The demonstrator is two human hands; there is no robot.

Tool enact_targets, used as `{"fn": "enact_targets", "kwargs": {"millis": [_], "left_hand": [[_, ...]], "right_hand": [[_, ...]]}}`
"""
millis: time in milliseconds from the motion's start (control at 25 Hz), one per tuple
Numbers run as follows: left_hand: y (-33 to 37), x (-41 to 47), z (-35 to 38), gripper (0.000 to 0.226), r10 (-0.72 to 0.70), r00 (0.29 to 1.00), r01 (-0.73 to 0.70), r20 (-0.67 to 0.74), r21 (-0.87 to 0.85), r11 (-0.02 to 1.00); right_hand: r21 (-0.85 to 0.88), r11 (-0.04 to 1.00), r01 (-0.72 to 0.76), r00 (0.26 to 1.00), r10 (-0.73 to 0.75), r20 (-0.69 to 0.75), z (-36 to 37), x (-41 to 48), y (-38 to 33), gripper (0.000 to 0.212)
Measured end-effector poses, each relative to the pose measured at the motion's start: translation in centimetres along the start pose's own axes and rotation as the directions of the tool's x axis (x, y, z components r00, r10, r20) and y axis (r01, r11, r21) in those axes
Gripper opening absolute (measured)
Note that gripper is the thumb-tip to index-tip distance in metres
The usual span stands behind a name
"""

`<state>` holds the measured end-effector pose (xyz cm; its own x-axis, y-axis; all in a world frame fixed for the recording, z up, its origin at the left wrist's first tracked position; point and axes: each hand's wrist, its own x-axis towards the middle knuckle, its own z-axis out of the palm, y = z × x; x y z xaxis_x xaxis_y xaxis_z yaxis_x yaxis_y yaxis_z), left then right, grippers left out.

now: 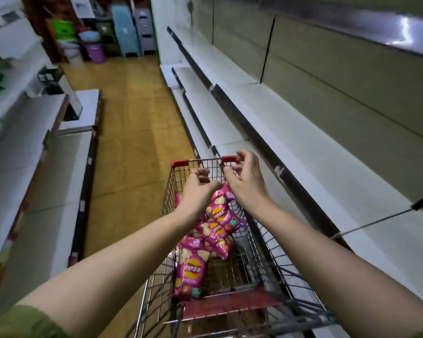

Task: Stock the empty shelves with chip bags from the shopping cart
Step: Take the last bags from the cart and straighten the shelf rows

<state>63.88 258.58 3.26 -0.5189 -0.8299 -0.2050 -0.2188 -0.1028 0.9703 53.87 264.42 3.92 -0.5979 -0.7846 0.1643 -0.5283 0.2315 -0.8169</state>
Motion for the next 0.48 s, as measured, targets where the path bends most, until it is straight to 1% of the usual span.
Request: {"fn": "enact_targets", "kwargs": {"millis": [80,200,280,360,440,480], "left_hand": [[-2.6,1.4,-0.1,0.04,-0.099,0.995,0.1,0.013,-0.019,0.995],[-7.0,3.8,-0.2,0.035,-0.249,0.968,0.247,-0.019,-0.058,0.967],[-10.4,5.3,-0.3,0.029,-0.35,0.934,0.344,-0.071,-0.084,0.935],[-14.1,6.3,-0.6,0.021,-0.449,0.884,0.437,-0.131,-0.112,0.893],[-17.6,6.7,-0.7,0.02,-0.529,0.833,0.517,-0.162,-0.114,0.848],[-19.2,6.9,-0.7,0.019,-0.565,0.807,0.552,-0.173,-0.119,0.825]], "right_hand": [[-0.023,0.994,-0.106,0.992,0.108,0.07,2.1,0.7,2.9,0.051],[-0.081,0.965,-0.249,0.945,0.26,0.198,6.0,1.4,8.3,0.051],[-0.14,0.937,-0.32,0.895,0.347,0.279,9.2,1.8,12.4,0.051],[-0.186,0.905,-0.382,0.837,0.424,0.345,12.6,2.0,16.5,0.052],[-0.198,0.864,-0.463,0.768,0.502,0.397,16.4,1.6,21.0,0.06],[-0.186,0.84,-0.51,0.727,0.537,0.429,18.3,1.2,23.1,0.068]]}}
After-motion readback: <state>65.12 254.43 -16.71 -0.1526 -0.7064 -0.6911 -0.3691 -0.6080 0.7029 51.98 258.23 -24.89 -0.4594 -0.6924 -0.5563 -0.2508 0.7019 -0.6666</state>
